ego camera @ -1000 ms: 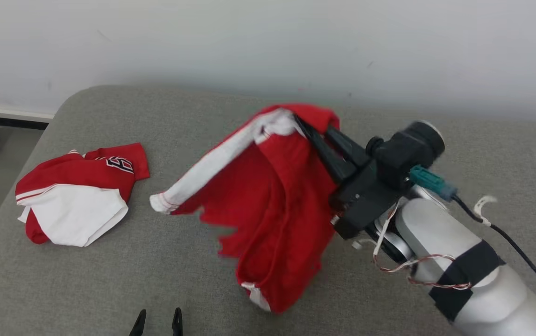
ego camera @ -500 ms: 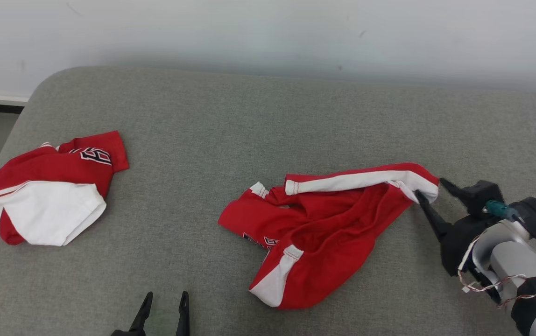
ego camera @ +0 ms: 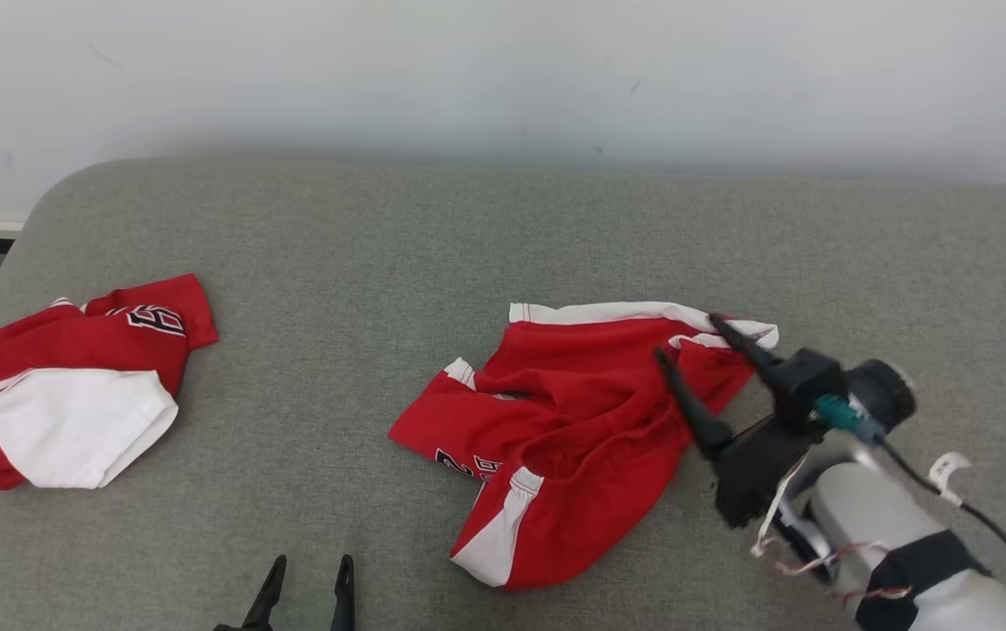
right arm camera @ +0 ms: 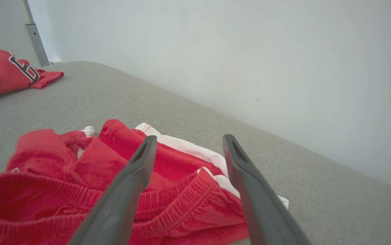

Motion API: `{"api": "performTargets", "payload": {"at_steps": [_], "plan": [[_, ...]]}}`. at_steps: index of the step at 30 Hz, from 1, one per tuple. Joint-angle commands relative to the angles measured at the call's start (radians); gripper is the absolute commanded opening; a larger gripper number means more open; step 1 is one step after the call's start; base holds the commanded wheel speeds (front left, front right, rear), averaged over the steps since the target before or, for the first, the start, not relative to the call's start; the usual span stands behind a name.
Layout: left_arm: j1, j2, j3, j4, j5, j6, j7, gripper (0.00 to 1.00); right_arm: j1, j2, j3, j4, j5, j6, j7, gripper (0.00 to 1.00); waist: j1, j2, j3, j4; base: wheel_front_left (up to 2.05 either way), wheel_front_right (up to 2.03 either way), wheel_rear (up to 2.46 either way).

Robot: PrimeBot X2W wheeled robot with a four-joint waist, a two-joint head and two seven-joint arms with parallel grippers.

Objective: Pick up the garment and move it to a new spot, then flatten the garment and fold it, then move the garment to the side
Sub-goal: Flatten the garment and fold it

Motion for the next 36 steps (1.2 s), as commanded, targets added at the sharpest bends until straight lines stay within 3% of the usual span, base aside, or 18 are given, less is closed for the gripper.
{"api": "performTargets", "payload": {"at_steps": [1, 4, 9, 12, 23, 24, 26, 33, 36], "plan": [[0.009, -0.001, 0.0, 0.003, 0.005, -0.004, -0.003, 1.0, 0.014, -0.007, 0.01, -0.014, 0.01, -0.002, 0.0, 1.0, 0.0, -0.0001, -0.004, 0.004, 0.0, 0.0, 0.0], [0.018, -0.001, 0.0, 0.006, 0.002, -0.006, -0.003, 1.0, 0.053, 0.011, 0.107, -0.106, 0.047, -0.002, 0.0, 1.0, 0.0, -0.0001, -0.011, 0.014, 0.0, 0.0, 0.0], [0.024, -0.001, 0.001, 0.008, -0.006, -0.003, -0.003, 1.0, 0.07, -0.028, 0.389, -0.213, 0.21, -0.002, 0.0, 1.0, 0.0, -0.0001, -0.018, 0.03, 0.0, 0.0, 0.0], [0.022, -0.001, -0.007, 0.008, -0.016, 0.0, -0.003, 1.0, 0.03, -0.061, 0.507, -0.224, 0.289, -0.002, 0.007, 1.0, 0.0, -0.0001, -0.014, 0.039, 0.0, 0.0, 0.0], [0.022, 0.0, -0.027, 0.009, -0.038, 0.017, -0.003, 1.0, -0.089, -0.069, 0.674, -0.153, 0.402, -0.002, 0.013, 1.0, 0.0, -0.0001, 0.001, 0.068, 0.0, 0.0, 0.0], [0.021, 0.0, -0.029, 0.01, -0.041, 0.019, -0.003, 1.0, -0.097, -0.066, 0.682, -0.151, 0.407, -0.002, 0.018, 0.97, 0.0, -0.0001, 0.001, 0.071, 0.0, 0.0, 0.0], [0.021, -0.001, -0.034, 0.011, -0.047, 0.023, -0.003, 1.0, -0.104, -0.062, 0.698, -0.156, 0.414, -0.002, 0.036, 0.0, 0.0, -0.0001, 0.0, 0.075, 0.0, 0.0, 0.0], [0.032, 0.0, -0.031, 0.01, -0.054, 0.025, -0.003, 1.0, -0.141, -0.07, 0.706, -0.192, 0.457, -0.002, 0.016, 0.0, 0.0, -0.0001, -0.006, 0.078, 0.0, 0.0, 0.0], [0.043, 0.0, -0.02, 0.007, -0.052, 0.026, -0.003, 1.0, -0.16, -0.067, 0.642, -0.218, 0.481, -0.002, -0.001, 0.0, 0.0, -0.0001, -0.009, 0.068, 0.0, 0.0, 0.0]]}}
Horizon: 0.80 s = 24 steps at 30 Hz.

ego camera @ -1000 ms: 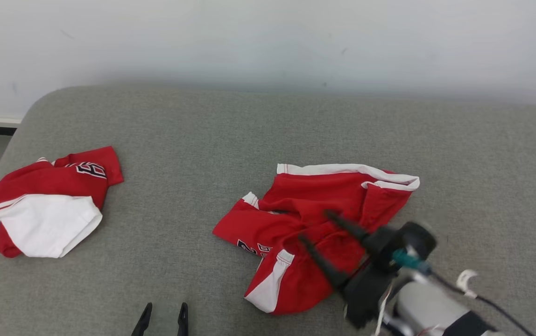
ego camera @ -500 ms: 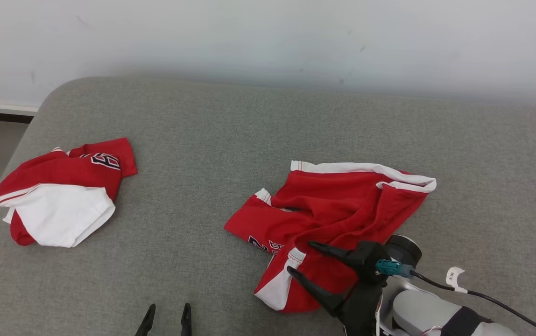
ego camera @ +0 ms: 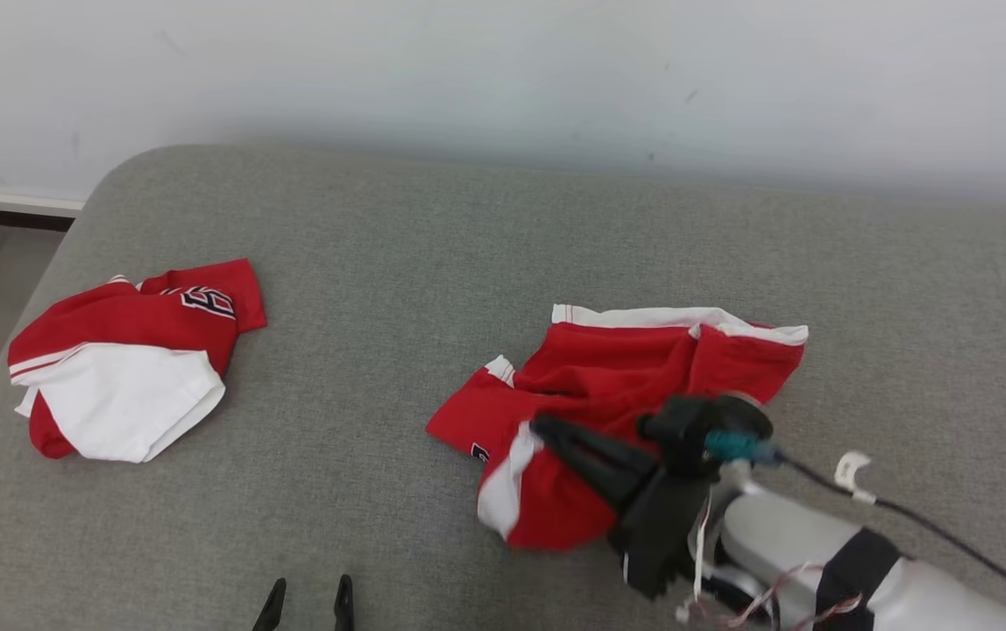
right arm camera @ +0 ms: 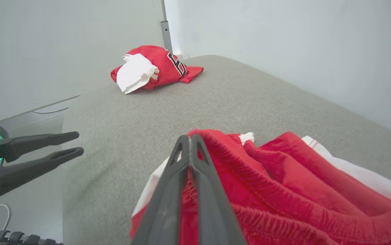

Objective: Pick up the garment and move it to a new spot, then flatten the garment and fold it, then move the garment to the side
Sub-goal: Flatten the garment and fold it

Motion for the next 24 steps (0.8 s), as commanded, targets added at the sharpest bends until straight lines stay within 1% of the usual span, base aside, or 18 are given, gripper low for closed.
{"api": "performTargets", "payload": {"at_steps": [1, 3, 5, 6, 7, 9, 11, 15, 19, 22, 24], "plan": [[0.018, 0.0, 0.009, -0.003, 0.002, -0.001, -0.003, 1.0, -0.025, 0.004, -0.074, -0.037, -0.002, -0.002, -0.01, 0.0, 0.0, -0.0001, -0.002, -0.012, 0.0, 0.0, 0.0], [0.013, 0.0, 0.016, -0.005, 0.009, -0.004, -0.003, 1.0, -0.01, -0.001, -0.201, -0.085, -0.029, -0.002, -0.009, 0.0, 0.0, -0.0001, -0.003, -0.022, 0.0, 0.0, 0.0], [0.01, 0.0, 0.023, -0.006, 0.014, -0.006, -0.003, 1.0, 0.042, -0.01, -0.347, -0.113, -0.07, -0.002, -0.007, 0.0, 0.0, -0.0001, -0.004, -0.034, 0.0, 0.0, 0.0], [0.01, 0.0, 0.023, -0.006, 0.014, -0.006, -0.003, 1.0, 0.042, -0.01, -0.347, -0.113, -0.07, -0.002, -0.007, 0.0, 0.0, -0.0001, -0.004, -0.034, 0.0, 0.0, 0.0], [0.009, 0.0, 0.024, -0.007, 0.016, -0.006, -0.003, 1.0, 0.069, -0.012, -0.422, -0.116, -0.095, -0.002, -0.007, 0.0, 0.0, -0.0001, -0.005, -0.039, 0.0, 0.0, 0.0], [0.008, 0.0, 0.028, -0.004, 0.021, -0.007, -0.003, 1.0, 0.121, -0.015, -0.549, -0.092, -0.142, -0.002, -0.008, 0.0, 0.0, -0.0001, -0.008, -0.051, 0.0, 0.0, 0.0], [0.007, 0.0, 0.031, -0.002, 0.024, -0.011, -0.003, 1.0, 0.167, -0.013, -0.649, -0.051, -0.187, -0.002, -0.008, 0.0, 0.0, -0.0001, -0.01, -0.064, 0.0, 0.0, 0.0], [0.002, 0.0, 0.036, -0.001, 0.028, -0.013, -0.003, 1.0, 0.265, -0.011, -0.802, 0.054, -0.264, -0.002, -0.008, 0.0, 0.0, -0.0001, -0.01, -0.088, 0.0, 0.0, 0.0], [-0.003, 0.0, 0.038, -0.002, 0.032, -0.014, -0.003, 1.0, 0.343, 0.012, -0.947, 0.116, -0.34, -0.002, -0.008, 0.0, 0.0, -0.0001, -0.006, -0.113, 0.0, 0.0, 0.0], [-0.011, 0.0, 0.037, -0.006, 0.034, -0.015, -0.003, 1.0, 0.392, 0.026, -1.026, 0.142, -0.404, -0.002, -0.008, 0.0, 0.0, -0.0001, -0.002, -0.131, 0.0, 0.0, 0.0], [-0.014, 0.0, 0.035, -0.005, 0.037, -0.015, -0.003, 1.0, 0.423, 0.039, -1.057, 0.155, -0.445, -0.002, -0.008, 0.0, 0.0, -0.0001, -0.001, -0.143, 0.0, 0.0, 0.0]]}}
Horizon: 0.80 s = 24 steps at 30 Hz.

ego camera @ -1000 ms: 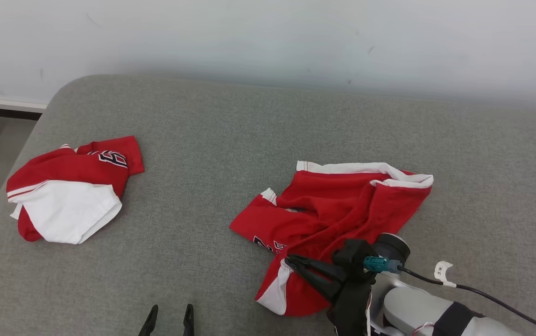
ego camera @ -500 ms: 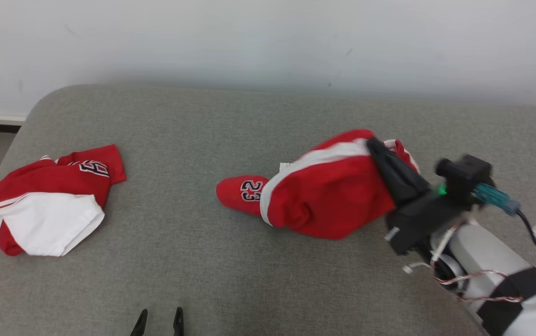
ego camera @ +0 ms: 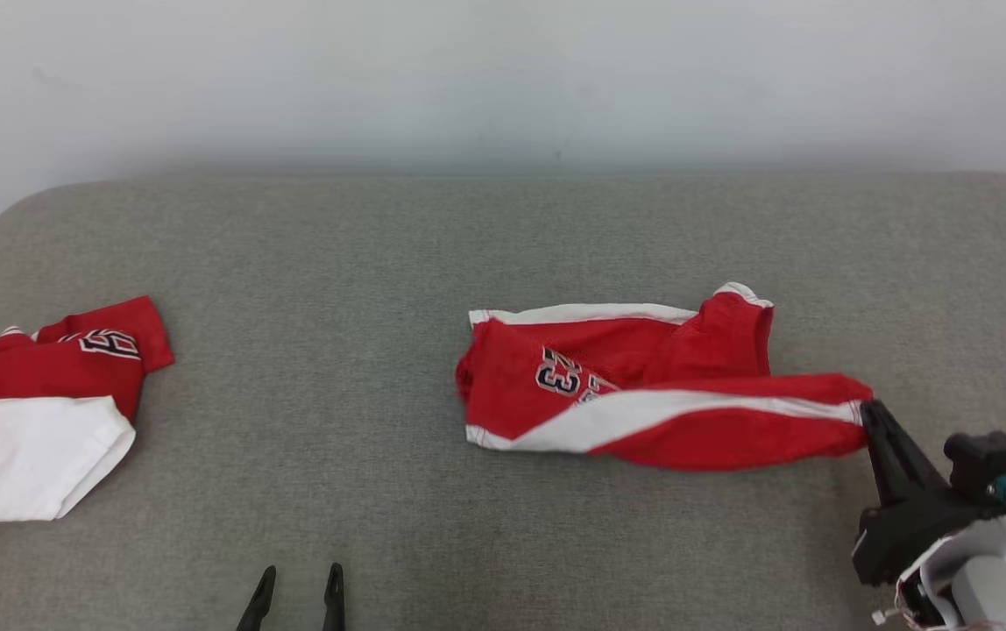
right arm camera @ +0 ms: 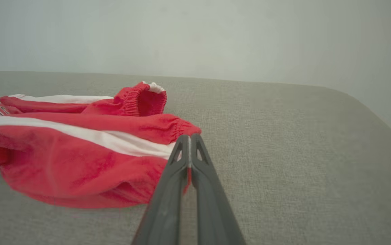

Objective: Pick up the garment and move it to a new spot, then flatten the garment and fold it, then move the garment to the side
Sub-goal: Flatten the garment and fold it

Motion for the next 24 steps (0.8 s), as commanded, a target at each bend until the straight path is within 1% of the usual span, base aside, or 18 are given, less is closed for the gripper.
{"api": "performTargets", "payload": {"at_steps": [1, 2, 3, 4, 5, 8, 11, 14, 18, 24], "plan": [[-0.008, 0.0, 0.0, -0.001, 0.014, 0.001, -0.003, 1.0, 0.022, 0.017, -0.024, 0.01, -0.018, -0.002, -0.001, 0.0, 0.0, 0.0, 0.004, -0.018, 0.0, 0.0, 0.0], [-0.013, 0.0, 0.0, -0.002, 0.015, -0.001, -0.003, 1.0, 0.031, 0.015, -0.038, 0.022, -0.05, -0.002, 0.0, 0.0, 0.0, 0.0, 0.005, -0.023, 0.0, 0.0, 0.0], [-0.017, 0.0, 0.0, -0.003, 0.013, -0.003, -0.003, 1.0, 0.037, 0.021, -0.053, 0.042, -0.067, -0.002, -0.001, 0.17, 0.0, 0.0, 0.006, -0.028, 0.0, 0.0, 0.0], [-0.021, 0.0, -0.002, -0.003, 0.013, -0.006, -0.003, 1.0, 0.041, 0.034, -0.073, 0.062, -0.078, -0.002, 0.0, 0.82, 0.0, 0.0, 0.008, -0.033, 0.0, 0.0, 0.0], [-0.024, 0.0, -0.002, -0.004, 0.015, -0.005, -0.003, 1.0, 0.038, 0.046, -0.085, 0.074, -0.093, -0.002, 0.0, 1.0, 0.0, 0.0, 0.009, -0.038, 0.0, 0.0, 0.0], [-0.032, 0.0, -0.006, -0.012, 0.011, -0.013, -0.003, 1.0, 0.021, 0.069, -0.125, 0.072, -0.133, -0.002, 0.0, 1.0, 0.0, 0.0, 0.014, -0.053, 0.0, 0.0, 0.0], [-0.053, 0.0, -0.021, -0.027, 0.011, -0.029, -0.003, 1.0, 0.018, 0.091, -0.176, 0.035, -0.18, -0.002, 0.0, 1.0, 0.0, 0.0, 0.021, -0.069, 0.0, 0.0, 0.0], [-0.07, 0.0, -0.056, -0.033, -0.005, -0.047, -0.003, 1.0, 0.024, 0.121, -0.221, -0.015, -0.222, -0.002, 0.0, 1.0, 0.0, 0.0, 0.032, -0.087, 0.0, 0.0, 0.0], [-0.109, 0.001, -0.121, -0.002, -0.032, -0.076, -0.003, 1.0, 0.036, 0.147, -0.233, -0.064, -0.251, -0.002, 0.0, 1.0, 0.0, 0.0, 0.059, -0.113, 0.0, 0.0, 0.0], [-0.142, 0.001, -0.186, 0.058, -0.08, -0.088, -0.003, 1.0, 0.04, 0.161, -0.222, -0.097, -0.246, -0.002, -0.001, 1.0, 0.0, 0.0, 0.097, -0.145, 0.0, 0.0, 0.0]]}}
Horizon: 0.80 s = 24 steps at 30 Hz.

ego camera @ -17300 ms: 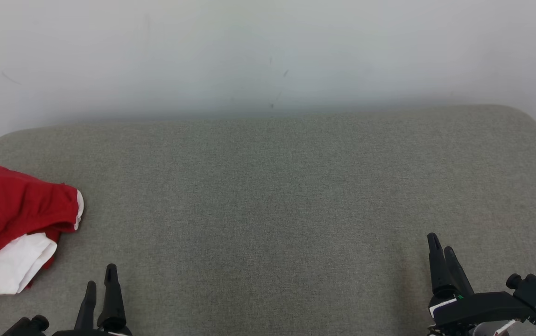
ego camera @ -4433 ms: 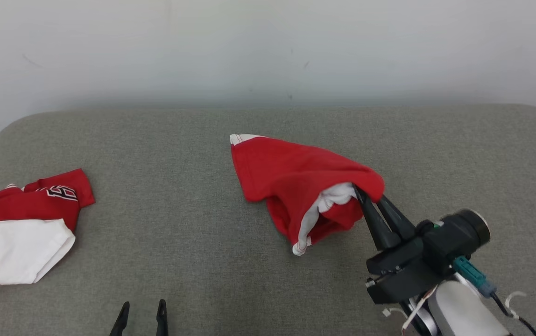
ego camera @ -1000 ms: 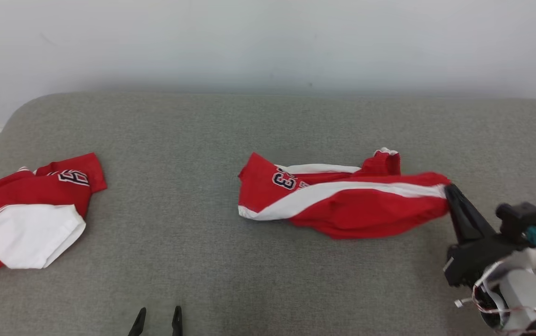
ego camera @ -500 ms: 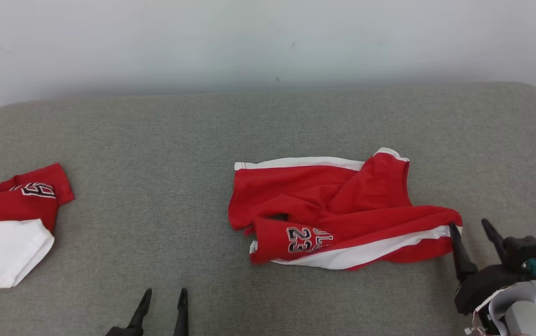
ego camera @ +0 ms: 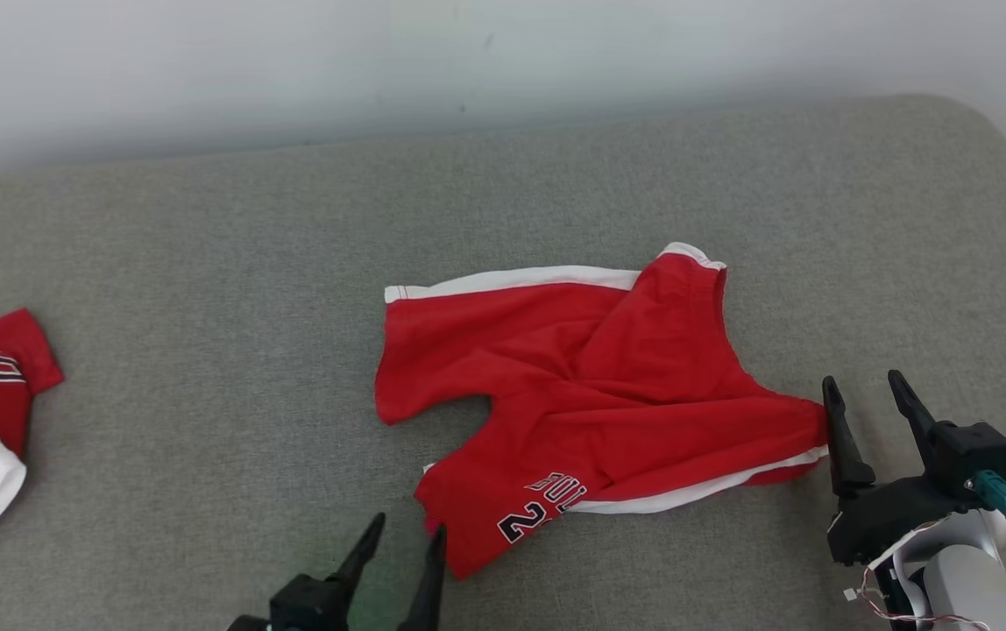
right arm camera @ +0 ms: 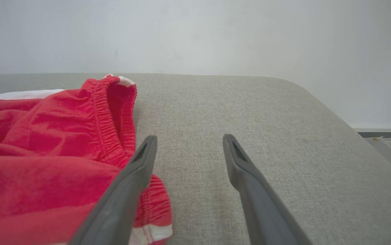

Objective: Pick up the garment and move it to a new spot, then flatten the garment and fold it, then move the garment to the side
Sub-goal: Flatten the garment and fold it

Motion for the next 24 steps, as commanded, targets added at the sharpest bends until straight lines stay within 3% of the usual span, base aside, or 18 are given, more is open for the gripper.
{"api": "performTargets", "payload": {"at_steps": [1, 10, 18, 24], "plan": [[-0.007, 0.001, -0.019, 0.014, -0.01, -0.005, -0.003, 1.0, 0.008, 0.003, 0.0, -0.011, 0.004, -0.002, 0.0, 1.0, -0.0001, -0.0001, 0.025, -0.022, 0.0, 0.0, 0.0], [0.019, 0.002, -0.126, -0.011, -0.083, -0.005, -0.003, 1.0, 0.013, 0.004, -0.015, -0.014, 0.005, -0.002, 0.0, 1.0, -0.0001, -0.0001, 0.041, -0.018, 0.0, 0.0, 0.0], [0.021, 0.001, -0.103, 0.025, -0.086, -0.005, -0.003, 1.0, -0.014, 0.014, -0.002, -0.016, -0.001, -0.002, 0.0, 1.0, -0.0001, -0.0001, 0.049, -0.013, 0.0, 0.0, 0.0], [0.007, 0.002, -0.145, 0.006, -0.104, -0.005, -0.003, 1.0, -0.011, 0.007, 0.003, -0.021, 0.008, -0.002, 0.0, 1.0, -0.0001, -0.0001, 0.051, -0.018, 0.0, 0.0, 0.0]]}}
